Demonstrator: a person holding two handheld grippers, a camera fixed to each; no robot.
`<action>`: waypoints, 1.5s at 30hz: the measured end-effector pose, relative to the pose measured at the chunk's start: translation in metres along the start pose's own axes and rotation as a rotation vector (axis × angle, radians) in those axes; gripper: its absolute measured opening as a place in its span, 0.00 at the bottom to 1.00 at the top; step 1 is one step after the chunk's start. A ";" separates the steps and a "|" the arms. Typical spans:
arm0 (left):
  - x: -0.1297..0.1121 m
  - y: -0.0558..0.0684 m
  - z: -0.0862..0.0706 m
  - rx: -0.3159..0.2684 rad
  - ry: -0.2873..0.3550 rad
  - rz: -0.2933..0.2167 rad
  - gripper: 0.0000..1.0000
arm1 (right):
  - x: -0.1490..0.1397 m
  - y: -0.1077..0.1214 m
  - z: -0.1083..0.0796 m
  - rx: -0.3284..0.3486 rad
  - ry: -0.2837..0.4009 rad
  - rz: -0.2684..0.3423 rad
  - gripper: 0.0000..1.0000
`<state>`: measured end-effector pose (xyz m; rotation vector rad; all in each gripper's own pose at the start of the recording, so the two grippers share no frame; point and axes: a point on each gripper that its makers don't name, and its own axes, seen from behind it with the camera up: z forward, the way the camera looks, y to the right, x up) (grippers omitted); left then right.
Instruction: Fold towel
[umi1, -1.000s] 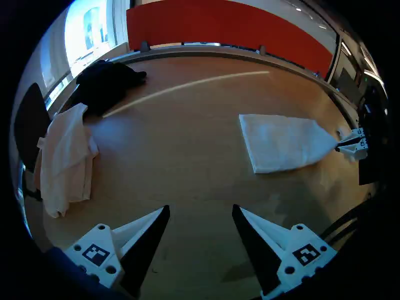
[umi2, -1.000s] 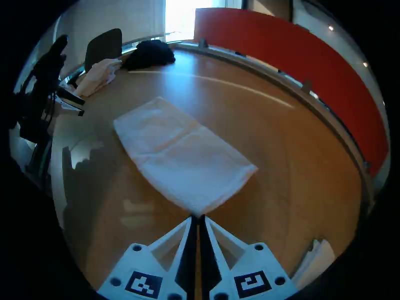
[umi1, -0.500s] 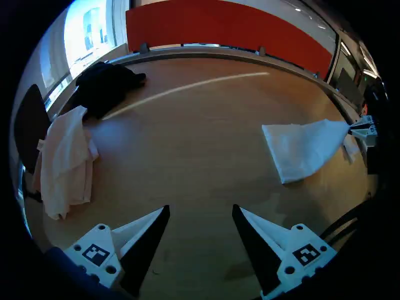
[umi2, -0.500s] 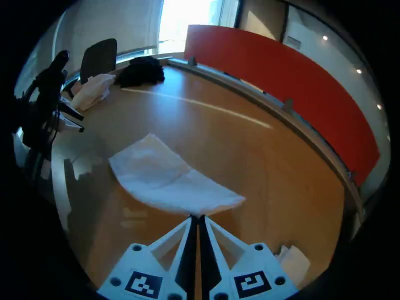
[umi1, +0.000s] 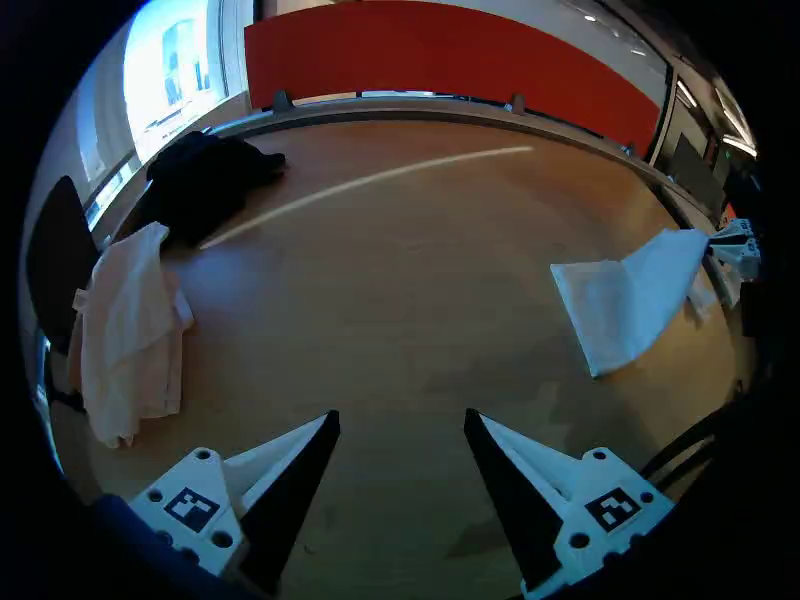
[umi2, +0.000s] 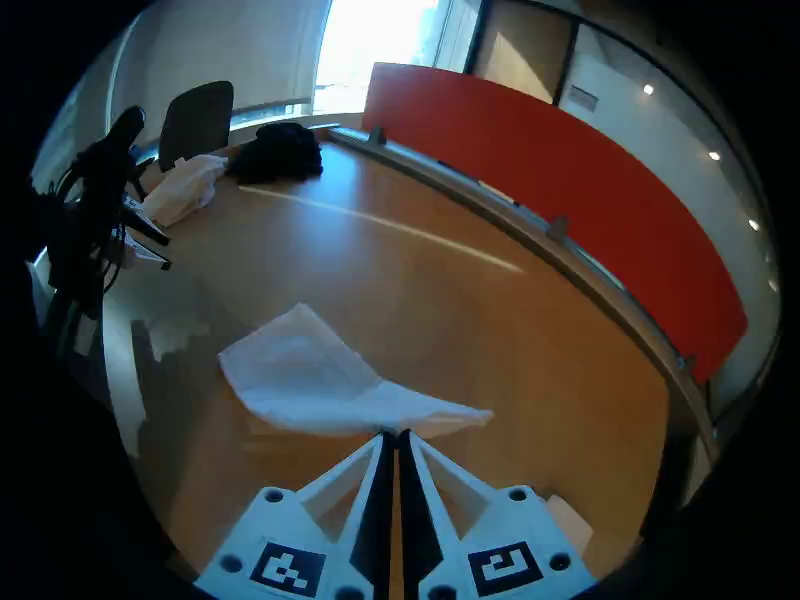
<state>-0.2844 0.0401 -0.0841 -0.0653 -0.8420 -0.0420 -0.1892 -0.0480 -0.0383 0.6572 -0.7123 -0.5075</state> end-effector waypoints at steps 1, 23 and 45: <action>0.000 0.000 0.000 0.000 0.000 0.000 0.93 | 0.001 -0.001 0.000 0.002 0.001 -0.002 0.12; 0.005 0.004 -0.006 -0.005 0.018 0.002 0.93 | 0.038 -0.063 0.025 0.136 0.034 -0.100 0.11; -0.002 -0.008 -0.014 0.013 0.021 -0.029 0.93 | 0.047 -0.133 0.064 0.273 0.017 -0.143 0.43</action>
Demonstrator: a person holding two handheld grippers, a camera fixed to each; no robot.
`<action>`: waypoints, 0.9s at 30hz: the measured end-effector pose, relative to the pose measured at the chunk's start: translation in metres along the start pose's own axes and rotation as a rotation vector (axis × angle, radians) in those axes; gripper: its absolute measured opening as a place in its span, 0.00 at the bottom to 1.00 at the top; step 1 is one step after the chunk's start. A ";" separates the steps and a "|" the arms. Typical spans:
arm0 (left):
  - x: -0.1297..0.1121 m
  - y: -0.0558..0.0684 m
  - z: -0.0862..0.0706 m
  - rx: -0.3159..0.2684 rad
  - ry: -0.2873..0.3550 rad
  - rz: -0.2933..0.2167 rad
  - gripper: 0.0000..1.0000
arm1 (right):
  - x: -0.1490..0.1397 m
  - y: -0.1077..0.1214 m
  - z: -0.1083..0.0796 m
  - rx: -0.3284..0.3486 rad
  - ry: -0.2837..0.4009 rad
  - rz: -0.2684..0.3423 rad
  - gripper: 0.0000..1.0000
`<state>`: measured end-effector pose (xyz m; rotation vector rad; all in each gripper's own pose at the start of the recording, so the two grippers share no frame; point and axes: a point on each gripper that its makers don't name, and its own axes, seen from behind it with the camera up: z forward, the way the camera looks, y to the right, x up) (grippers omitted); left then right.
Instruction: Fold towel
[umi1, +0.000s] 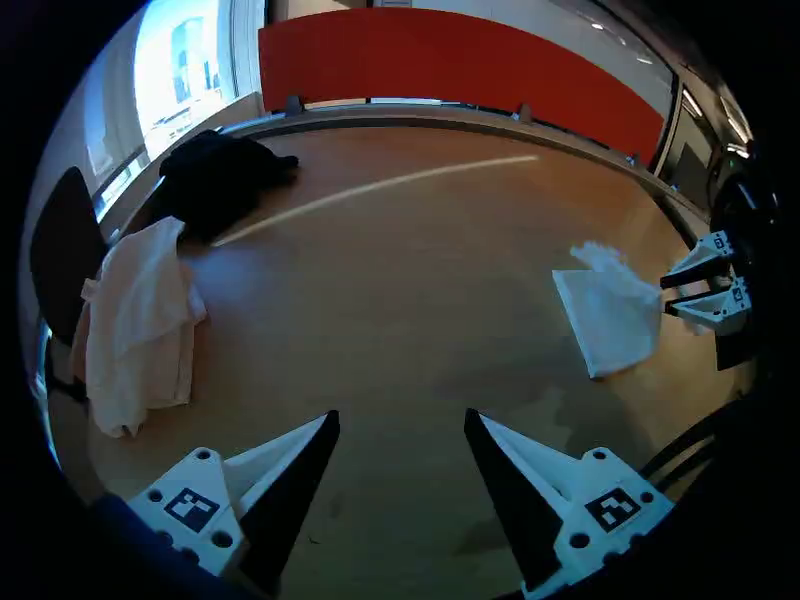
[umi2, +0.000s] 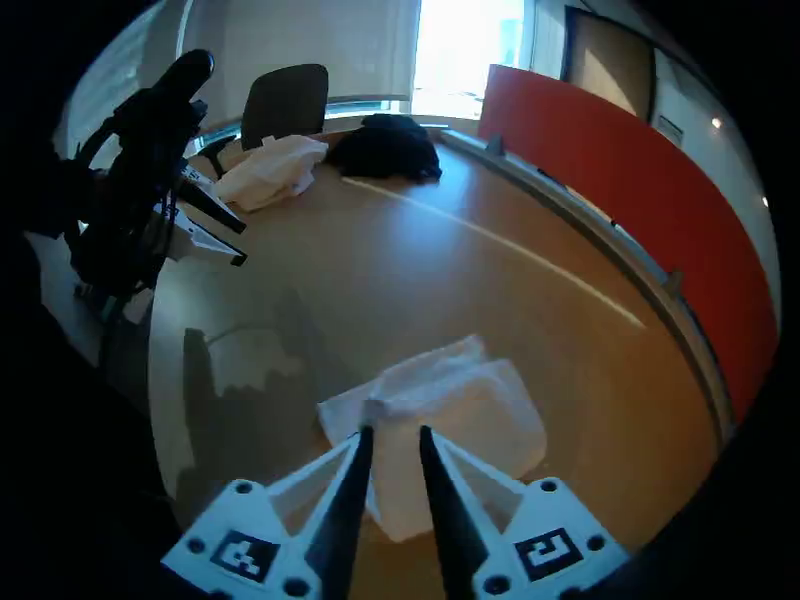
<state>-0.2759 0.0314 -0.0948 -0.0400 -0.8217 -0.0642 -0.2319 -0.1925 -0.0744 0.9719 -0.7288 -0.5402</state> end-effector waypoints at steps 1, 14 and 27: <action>0.000 0.000 0.000 0.000 0.000 -0.002 0.93 | 0.000 0.000 -0.001 0.001 0.000 0.002 0.49; 0.002 0.002 0.002 -0.006 0.000 0.008 0.93 | -0.004 0.007 -0.007 -0.011 0.004 0.024 0.61; 0.003 0.006 0.005 -0.012 -0.003 0.014 0.93 | -0.019 0.007 -0.010 -0.016 -0.006 0.057 0.84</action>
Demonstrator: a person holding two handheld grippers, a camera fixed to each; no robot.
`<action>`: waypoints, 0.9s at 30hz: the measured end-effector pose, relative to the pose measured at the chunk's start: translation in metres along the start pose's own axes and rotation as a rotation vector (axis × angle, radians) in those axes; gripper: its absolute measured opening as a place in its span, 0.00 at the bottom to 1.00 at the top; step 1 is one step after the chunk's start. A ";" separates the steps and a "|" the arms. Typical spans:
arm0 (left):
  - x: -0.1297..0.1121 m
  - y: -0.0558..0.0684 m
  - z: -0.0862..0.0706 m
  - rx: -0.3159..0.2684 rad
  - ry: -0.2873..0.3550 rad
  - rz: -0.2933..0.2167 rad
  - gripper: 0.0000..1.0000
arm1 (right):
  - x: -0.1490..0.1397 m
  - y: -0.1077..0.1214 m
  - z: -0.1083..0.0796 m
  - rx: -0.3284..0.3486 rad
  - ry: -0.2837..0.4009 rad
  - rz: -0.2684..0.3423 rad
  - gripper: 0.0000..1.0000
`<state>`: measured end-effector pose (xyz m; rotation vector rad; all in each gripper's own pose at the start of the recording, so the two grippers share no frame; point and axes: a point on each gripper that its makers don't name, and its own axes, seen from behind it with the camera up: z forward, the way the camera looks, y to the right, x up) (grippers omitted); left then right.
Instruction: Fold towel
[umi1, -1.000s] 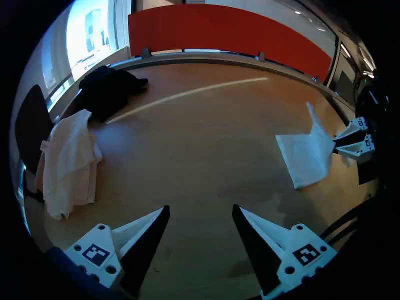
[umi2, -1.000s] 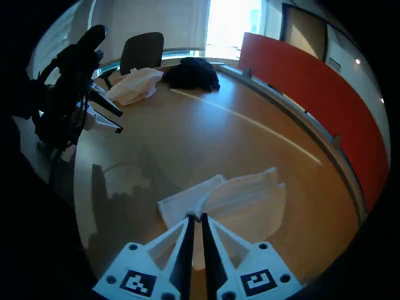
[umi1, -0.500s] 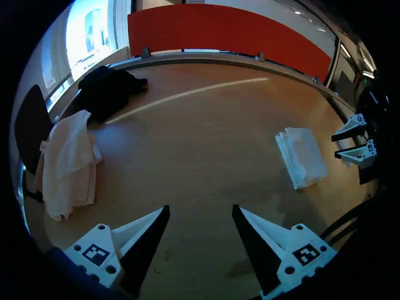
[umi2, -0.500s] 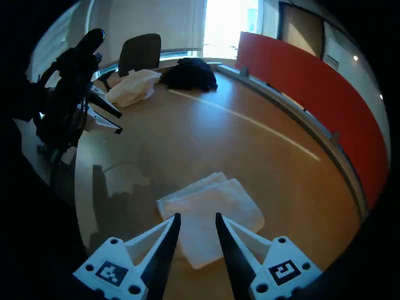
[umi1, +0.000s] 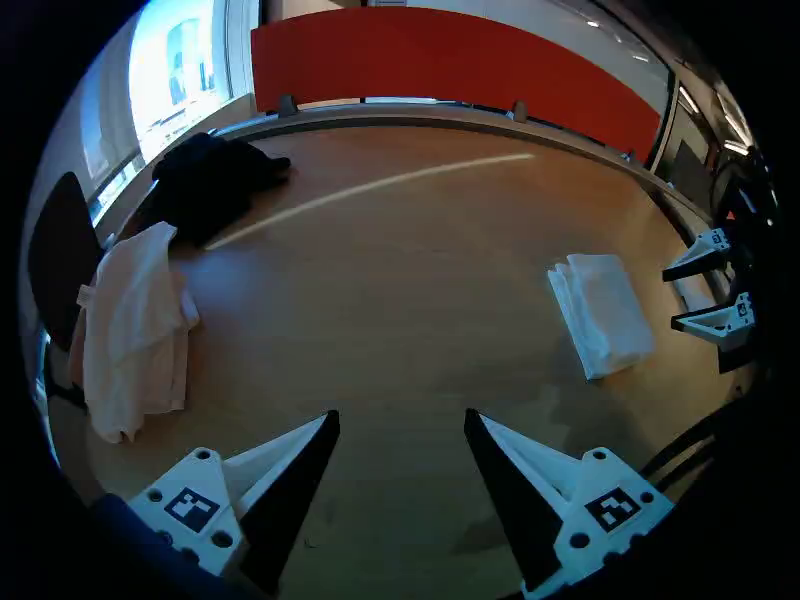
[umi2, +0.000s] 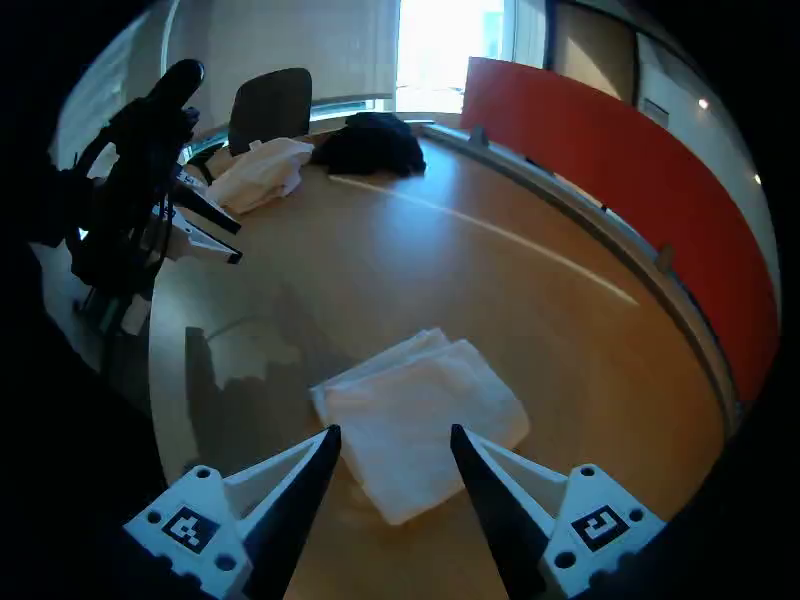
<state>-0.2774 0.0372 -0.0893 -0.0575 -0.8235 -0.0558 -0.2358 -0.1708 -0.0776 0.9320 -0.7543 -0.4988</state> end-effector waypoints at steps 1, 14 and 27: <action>0.000 0.000 0.000 -0.001 0.000 0.001 0.93 | -0.002 0.001 0.000 -0.003 -0.002 0.001 0.84; -0.002 0.004 0.001 -0.002 -0.005 0.005 0.93 | -0.050 0.000 0.005 -0.015 -0.075 0.032 0.84; -0.001 0.005 0.000 -0.004 -0.005 0.006 0.92 | -0.091 0.000 0.012 -0.023 -0.145 0.064 0.84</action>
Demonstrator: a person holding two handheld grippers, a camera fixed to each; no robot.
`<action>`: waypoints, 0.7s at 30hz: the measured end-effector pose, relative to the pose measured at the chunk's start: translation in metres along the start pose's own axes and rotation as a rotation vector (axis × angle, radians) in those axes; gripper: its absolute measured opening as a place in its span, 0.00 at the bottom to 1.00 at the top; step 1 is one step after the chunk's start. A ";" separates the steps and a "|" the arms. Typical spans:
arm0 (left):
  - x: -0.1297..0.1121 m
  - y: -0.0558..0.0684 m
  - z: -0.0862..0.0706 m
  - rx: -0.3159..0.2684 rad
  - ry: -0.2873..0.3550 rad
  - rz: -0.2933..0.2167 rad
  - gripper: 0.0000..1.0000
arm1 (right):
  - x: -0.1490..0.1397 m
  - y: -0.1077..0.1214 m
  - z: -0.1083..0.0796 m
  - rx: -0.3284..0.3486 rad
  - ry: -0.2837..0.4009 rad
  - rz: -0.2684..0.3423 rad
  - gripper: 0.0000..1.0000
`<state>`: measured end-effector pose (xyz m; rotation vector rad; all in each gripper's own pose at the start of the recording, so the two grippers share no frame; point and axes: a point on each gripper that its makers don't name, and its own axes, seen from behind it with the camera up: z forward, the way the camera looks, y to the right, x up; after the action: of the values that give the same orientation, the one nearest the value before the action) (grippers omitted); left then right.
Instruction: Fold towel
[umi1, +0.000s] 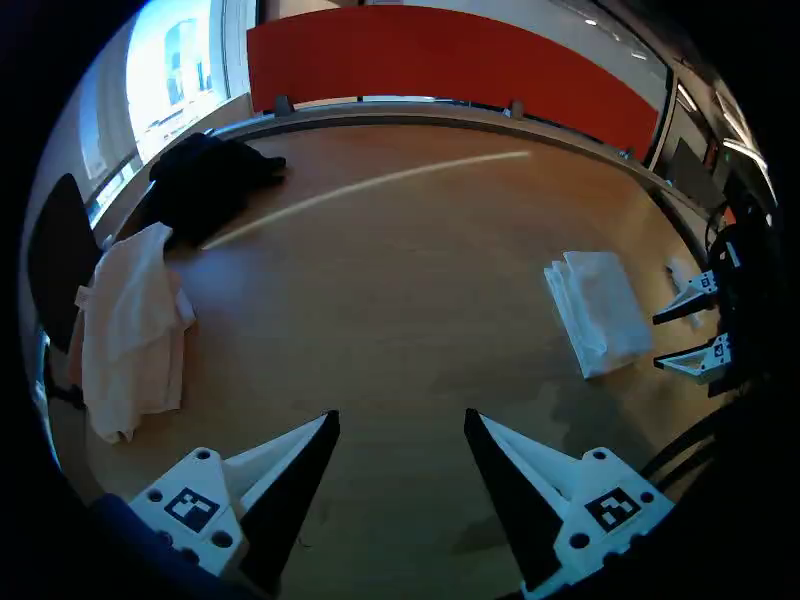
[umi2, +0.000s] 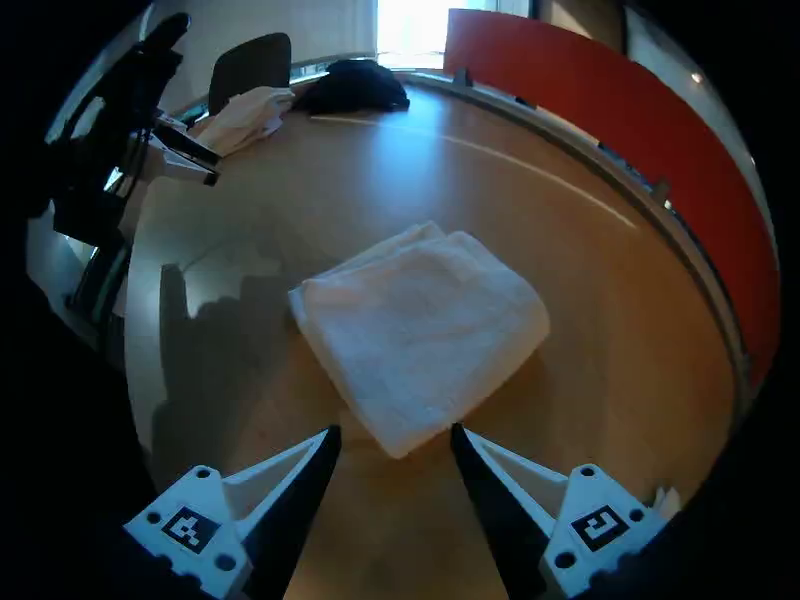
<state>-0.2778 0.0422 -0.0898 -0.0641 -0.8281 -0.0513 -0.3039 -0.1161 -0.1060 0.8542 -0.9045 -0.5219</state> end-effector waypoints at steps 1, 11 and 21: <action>0.000 0.000 0.000 0.000 0.000 0.001 0.92 | -0.002 0.000 0.000 -0.001 -0.004 0.003 0.83; 0.000 0.003 0.000 -0.005 0.001 0.003 0.93 | -0.017 0.000 0.010 0.002 -0.048 0.023 0.53; 0.000 0.002 0.000 -0.006 0.001 0.002 0.93 | -0.020 0.000 0.012 0.013 -0.058 0.043 0.22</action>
<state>-0.2777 0.0442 -0.0902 -0.0703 -0.8264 -0.0522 -0.3242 -0.1072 -0.1115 0.8331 -0.9776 -0.5065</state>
